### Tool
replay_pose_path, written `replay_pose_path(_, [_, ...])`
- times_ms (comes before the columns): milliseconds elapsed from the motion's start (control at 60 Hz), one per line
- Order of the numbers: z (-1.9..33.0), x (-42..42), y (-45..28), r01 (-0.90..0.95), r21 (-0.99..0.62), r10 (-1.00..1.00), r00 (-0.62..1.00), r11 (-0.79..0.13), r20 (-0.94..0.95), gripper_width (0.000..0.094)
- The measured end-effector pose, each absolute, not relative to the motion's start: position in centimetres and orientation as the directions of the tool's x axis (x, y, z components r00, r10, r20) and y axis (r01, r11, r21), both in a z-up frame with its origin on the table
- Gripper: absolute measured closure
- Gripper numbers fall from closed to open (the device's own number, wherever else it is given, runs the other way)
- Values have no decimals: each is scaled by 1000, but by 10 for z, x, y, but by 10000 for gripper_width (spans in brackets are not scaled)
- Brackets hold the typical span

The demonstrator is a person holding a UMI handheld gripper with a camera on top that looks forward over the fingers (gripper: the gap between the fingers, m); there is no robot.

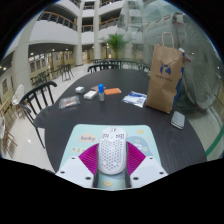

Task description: Arrange mouse

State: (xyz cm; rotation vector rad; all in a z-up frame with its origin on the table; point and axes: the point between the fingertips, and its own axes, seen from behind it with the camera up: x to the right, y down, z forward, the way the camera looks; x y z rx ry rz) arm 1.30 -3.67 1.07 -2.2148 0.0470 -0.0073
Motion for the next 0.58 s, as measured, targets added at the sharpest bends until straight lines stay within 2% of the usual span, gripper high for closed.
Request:
replay_pose_path(67, [-15,10,-40,-19,-764,-26,1000,-646,-3,569])
replay_pose_path(100, [-11,8,-38,-35,-782,-34,999,-622,-17,561])
replay_pose_path(133, [-15,11,-36,-37,-770,-36,999,-636,-18,552])
replay_pose_path(267, [-14,7,-41,-47,-758,-5,998,-651,-58,396])
replay_pose_path(283, [-13,6,-44,-44,-757,2,998,-652,-59,368])
replay_pose_path(317, [-11,3,-53,-35,-753,22,998,-658,-66,251])
replay_pose_path(350, [-6,1,-63,-20,-757,50,996,-654,-70,79])
replay_pose_path(400, [5,-1,-73,5,-769,90,994,-639,-69,107])
replay_pose_path(450, [14,5,-93,23,-776,107,993,-630,-58,82])
replay_pose_path(583, [41,30,-145,40,-813,117,992,-581,-36,84])
